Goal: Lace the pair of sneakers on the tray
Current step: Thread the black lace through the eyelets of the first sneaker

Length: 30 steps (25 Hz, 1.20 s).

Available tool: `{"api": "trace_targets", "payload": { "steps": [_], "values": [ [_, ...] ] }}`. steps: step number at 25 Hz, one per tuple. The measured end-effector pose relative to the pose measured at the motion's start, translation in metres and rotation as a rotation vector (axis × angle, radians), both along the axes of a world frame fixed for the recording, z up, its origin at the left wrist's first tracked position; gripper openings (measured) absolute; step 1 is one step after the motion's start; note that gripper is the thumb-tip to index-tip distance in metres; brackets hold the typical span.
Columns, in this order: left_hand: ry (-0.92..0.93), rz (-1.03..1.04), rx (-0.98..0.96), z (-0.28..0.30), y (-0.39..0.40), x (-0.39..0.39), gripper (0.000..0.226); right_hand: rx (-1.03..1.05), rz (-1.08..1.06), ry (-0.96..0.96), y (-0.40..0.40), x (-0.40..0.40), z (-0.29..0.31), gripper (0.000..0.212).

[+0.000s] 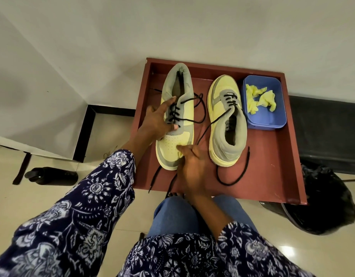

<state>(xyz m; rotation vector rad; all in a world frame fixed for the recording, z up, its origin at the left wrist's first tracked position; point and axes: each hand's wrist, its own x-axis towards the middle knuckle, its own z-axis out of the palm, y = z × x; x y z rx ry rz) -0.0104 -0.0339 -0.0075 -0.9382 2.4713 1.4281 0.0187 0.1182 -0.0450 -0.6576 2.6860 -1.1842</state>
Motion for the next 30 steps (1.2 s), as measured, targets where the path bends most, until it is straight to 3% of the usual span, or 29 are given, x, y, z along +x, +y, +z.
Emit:
{"api": "trace_targets", "payload": {
  "steps": [4,9,14,23,26,30],
  "values": [
    [-0.006,0.001,0.013,-0.001,0.0,-0.001,0.081,-0.054,0.019,0.004,0.009,0.019,-0.006,0.035],
    [-0.008,0.007,0.024,0.0,-0.001,0.0,0.081,0.02,0.142,0.129,0.004,0.033,-0.006,0.015],
    [-0.02,-0.006,-0.01,0.002,0.0,-0.001,0.081,0.19,0.37,0.455,-0.01,0.036,0.0,0.012],
    [-0.038,-0.028,-0.065,0.004,0.003,-0.004,0.081,0.322,0.584,0.511,-0.028,0.032,0.008,0.015],
    [-0.041,-0.027,-0.043,0.005,0.002,-0.003,0.082,0.263,0.572,0.554,-0.021,0.032,-0.001,0.009],
    [-0.039,-0.03,-0.039,0.006,0.003,-0.002,0.082,0.182,0.583,0.605,0.005,0.022,-0.011,0.024]
  ]
}}
